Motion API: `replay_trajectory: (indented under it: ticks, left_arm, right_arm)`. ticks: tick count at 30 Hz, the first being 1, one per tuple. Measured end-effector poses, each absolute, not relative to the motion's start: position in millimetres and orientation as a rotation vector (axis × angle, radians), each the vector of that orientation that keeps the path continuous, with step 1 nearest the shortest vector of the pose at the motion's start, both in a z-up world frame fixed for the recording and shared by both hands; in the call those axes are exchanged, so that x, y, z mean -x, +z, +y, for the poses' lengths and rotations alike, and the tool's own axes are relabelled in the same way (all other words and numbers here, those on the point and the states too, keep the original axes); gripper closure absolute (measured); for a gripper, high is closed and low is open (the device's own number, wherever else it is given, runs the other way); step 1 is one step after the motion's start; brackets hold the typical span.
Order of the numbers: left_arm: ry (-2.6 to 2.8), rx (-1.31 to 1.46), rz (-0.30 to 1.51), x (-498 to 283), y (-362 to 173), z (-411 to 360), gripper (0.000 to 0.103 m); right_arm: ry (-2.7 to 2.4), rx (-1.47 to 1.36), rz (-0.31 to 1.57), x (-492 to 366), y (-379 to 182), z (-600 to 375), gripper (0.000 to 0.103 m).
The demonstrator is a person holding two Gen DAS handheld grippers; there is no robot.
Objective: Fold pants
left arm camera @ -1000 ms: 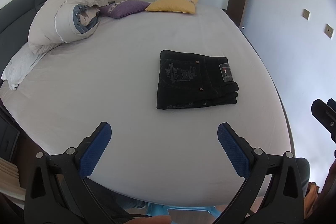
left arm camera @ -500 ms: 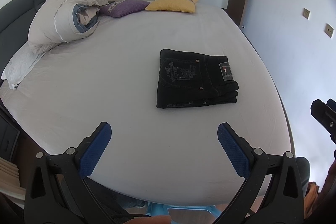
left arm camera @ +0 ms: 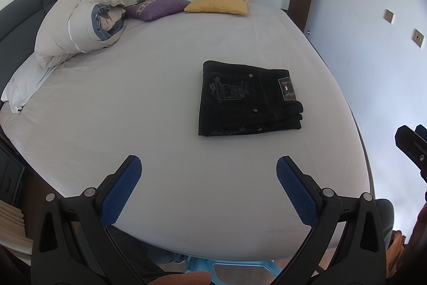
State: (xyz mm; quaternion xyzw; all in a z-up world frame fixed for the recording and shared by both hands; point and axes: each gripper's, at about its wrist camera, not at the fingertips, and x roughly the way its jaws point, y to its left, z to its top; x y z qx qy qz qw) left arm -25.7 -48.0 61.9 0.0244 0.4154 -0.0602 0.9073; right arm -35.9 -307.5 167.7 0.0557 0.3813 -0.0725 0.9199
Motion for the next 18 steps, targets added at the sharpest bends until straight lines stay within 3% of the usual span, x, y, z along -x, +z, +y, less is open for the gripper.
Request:
replay_trajectory:
  ticks: [18]
  left_arm:
    - [-0.115, -0.052, 0.875, 21.8, 60.2, -38.7, 0.000]
  right_arm:
    - [-0.142, -0.115, 0.786, 41.3, 166.7, -300.5, 0.000]
